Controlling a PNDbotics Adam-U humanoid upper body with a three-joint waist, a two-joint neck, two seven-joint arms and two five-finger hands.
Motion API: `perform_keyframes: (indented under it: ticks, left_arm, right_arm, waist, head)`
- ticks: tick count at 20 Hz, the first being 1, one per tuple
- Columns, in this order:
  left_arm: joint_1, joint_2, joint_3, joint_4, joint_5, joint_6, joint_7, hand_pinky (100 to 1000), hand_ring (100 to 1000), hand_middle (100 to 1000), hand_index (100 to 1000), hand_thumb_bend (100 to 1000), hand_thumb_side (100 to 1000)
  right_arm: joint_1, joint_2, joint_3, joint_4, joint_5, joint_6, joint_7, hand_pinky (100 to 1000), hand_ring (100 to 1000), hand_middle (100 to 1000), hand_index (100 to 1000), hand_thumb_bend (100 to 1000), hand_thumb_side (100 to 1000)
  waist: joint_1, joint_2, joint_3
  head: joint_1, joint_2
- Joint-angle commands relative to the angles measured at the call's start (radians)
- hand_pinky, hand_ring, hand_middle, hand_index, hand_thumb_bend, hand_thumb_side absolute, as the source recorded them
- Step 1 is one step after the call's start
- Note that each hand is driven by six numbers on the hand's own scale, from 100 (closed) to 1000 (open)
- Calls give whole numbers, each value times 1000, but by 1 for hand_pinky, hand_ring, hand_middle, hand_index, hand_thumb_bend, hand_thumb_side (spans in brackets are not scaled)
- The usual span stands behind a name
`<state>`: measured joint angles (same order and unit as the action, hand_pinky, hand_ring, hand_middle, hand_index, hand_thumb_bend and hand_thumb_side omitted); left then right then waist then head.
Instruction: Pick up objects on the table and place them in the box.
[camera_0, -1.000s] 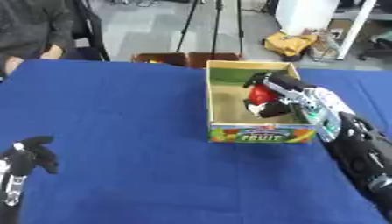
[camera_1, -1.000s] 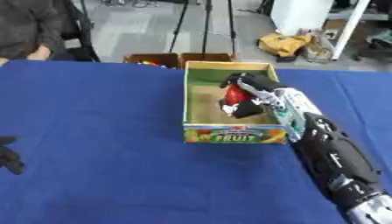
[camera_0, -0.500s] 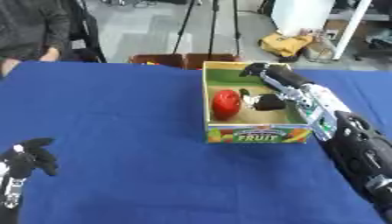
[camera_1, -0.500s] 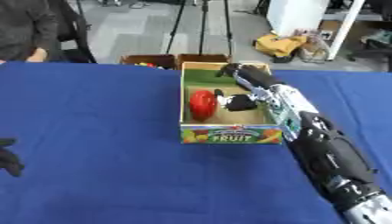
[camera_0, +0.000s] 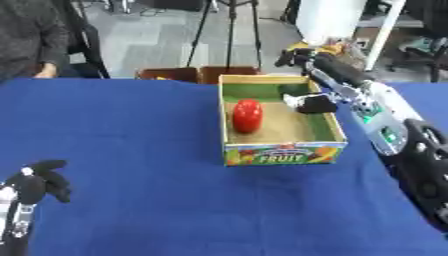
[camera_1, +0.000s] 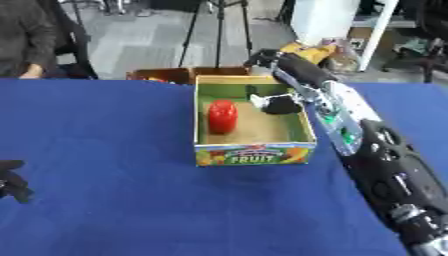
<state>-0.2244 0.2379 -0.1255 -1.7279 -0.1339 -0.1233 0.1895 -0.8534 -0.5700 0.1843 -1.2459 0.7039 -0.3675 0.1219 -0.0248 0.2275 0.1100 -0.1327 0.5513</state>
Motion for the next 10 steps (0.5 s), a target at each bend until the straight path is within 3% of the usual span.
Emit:
perform_keyframes:
  ticks: [1, 6, 10]
  left_arm:
    - [1, 4, 15, -9, -6, -2, 12, 529, 371, 436, 704, 713, 942]
    - [10, 0, 22, -5, -8, -4, 21, 530, 369, 435, 704, 708, 945]
    - [19, -2, 27, -2, -10, -4, 27, 531, 368, 434, 704, 705, 949]
  right_arm:
    - [19, -55, 9, -101, -57, -33, -16, 598, 799, 807, 849, 100, 377]
    - [142, -89, 25, -238, -142, -56, -11, 578, 795, 795, 845, 100, 401]
    - [241, -103, 11, -346, -208, -32, 21, 572, 801, 798, 857, 100, 435]
  waist:
    - [5, -21, -14]
    - [11, -14, -46]
    - [16, -6, -70]
  head:
    - [23, 7]
    - [50, 12]
    - [61, 16]
